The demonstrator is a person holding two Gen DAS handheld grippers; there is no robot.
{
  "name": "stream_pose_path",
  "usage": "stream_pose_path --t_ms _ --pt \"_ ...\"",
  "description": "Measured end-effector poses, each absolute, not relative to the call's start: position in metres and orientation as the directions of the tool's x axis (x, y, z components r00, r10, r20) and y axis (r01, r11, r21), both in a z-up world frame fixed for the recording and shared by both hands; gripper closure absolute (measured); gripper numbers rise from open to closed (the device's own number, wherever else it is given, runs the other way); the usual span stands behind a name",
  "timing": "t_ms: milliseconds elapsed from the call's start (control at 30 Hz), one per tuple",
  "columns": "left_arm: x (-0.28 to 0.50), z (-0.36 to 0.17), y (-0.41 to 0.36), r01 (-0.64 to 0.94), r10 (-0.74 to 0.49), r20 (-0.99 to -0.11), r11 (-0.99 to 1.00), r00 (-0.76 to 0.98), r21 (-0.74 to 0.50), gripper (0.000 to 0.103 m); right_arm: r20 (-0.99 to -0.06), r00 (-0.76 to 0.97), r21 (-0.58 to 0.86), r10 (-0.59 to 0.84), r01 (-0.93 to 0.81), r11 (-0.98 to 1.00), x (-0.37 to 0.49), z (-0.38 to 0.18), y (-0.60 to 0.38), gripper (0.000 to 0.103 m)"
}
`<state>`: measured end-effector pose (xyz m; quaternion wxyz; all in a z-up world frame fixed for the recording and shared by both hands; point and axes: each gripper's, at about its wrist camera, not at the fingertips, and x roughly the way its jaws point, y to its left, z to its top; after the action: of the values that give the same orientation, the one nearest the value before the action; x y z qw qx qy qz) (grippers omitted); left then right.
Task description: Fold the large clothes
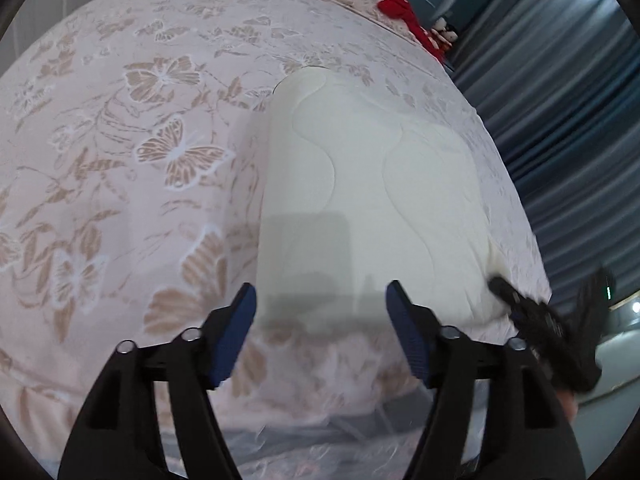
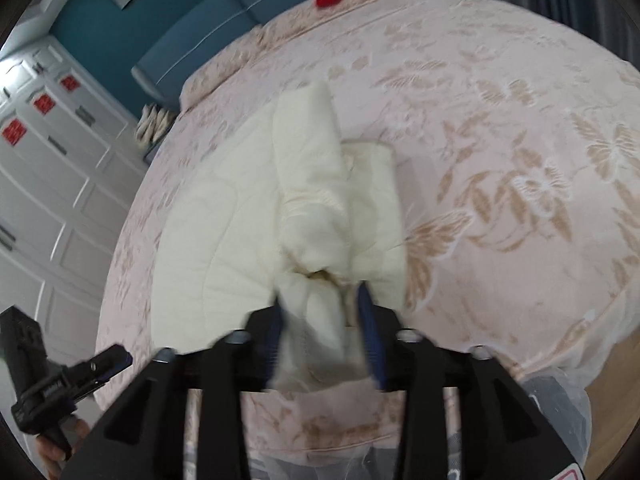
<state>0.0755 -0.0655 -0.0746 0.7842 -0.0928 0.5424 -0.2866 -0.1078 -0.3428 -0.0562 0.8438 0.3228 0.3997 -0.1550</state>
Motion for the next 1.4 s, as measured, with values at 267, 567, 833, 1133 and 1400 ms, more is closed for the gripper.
stream_pose_path --t_ms 267,567,833,1133,1400 --pt "0.112 -0.138 -0.081 0.174 -0.659 -0.747 0.749 0.088 -0.639 0.005 -0.774 0.598 0.58 0.208 0.539 0.611 -0.091 -0.108 -0.363 0.029" --pt "0.109 -0.133 -0.062 0.16 -0.727 -0.684 0.684 0.061 -0.712 0.04 -0.747 0.611 0.617 0.262 0.491 0.615 -0.061 -0.106 -0.341 0.063" --pt "0.075 -0.096 0.02 0.18 -0.688 -0.713 0.724 0.135 -0.665 0.046 -0.74 0.583 0.583 0.335 0.308 0.751 -0.062 -0.069 -0.265 0.072" --pt "0.018 -0.128 0.069 0.133 -0.605 -0.784 0.796 0.136 -0.591 0.045 -0.79 0.484 0.561 0.377 0.321 0.763 -0.085 -0.116 -0.21 0.072" --pt "0.014 -0.117 0.054 0.226 -0.466 -0.844 0.881 0.265 -0.416 0.032 -0.792 0.491 0.57 0.363 0.383 0.726 -0.099 -0.112 -0.22 0.044"
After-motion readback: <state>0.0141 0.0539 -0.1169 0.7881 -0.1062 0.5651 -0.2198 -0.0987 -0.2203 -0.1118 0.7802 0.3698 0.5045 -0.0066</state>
